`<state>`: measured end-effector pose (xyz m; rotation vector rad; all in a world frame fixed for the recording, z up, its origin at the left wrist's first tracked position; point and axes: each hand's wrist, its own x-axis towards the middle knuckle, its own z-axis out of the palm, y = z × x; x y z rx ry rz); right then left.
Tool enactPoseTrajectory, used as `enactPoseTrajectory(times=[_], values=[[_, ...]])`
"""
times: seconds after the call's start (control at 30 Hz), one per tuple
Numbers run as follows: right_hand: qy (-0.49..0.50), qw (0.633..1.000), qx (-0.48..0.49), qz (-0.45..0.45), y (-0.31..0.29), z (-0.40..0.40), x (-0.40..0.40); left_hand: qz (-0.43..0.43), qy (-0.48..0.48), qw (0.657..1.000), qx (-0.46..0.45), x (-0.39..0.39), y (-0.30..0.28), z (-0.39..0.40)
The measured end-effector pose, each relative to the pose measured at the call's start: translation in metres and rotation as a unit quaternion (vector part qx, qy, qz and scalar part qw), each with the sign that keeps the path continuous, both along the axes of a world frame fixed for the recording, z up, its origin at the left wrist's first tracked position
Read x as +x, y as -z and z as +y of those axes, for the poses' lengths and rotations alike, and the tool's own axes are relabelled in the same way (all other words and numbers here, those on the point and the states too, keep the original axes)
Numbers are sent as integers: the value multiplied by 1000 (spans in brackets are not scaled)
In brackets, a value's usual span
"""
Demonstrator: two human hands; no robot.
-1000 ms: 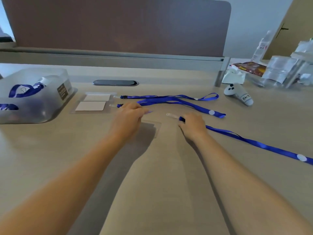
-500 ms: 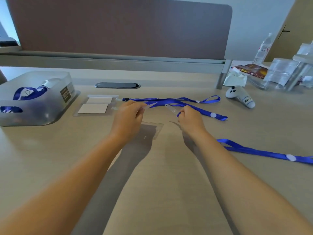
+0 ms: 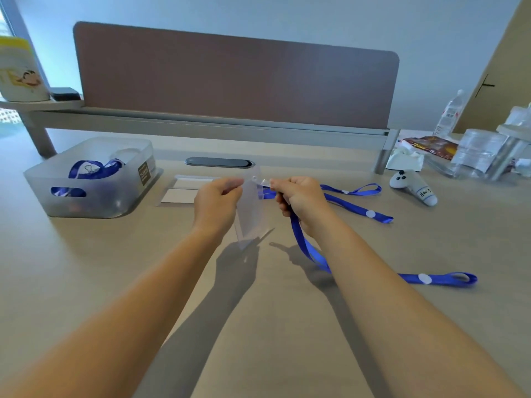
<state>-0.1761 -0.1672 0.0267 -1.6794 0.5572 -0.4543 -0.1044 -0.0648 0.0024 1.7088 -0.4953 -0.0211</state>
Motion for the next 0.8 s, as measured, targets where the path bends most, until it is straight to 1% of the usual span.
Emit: enactPoseTrajectory(times=[0.13,0.5,0.7,0.77,0.8], values=[[-5,1000,14,2,-3,13,4,-32,10,999,-3,0,-1,10],[-18,998,56,4,-11,33,13,-155,-25,986,50,4,-2,26],[-51,995,86,-7,-8,35,16,-188,-12,980,58,5,-4,31],[-62,993,96,-9,-8,35,16,-234,-11,969,78,7,-3,34],[-67,993,101,-9,-8,35,15,-272,-12,957,95,9,-3,36]])
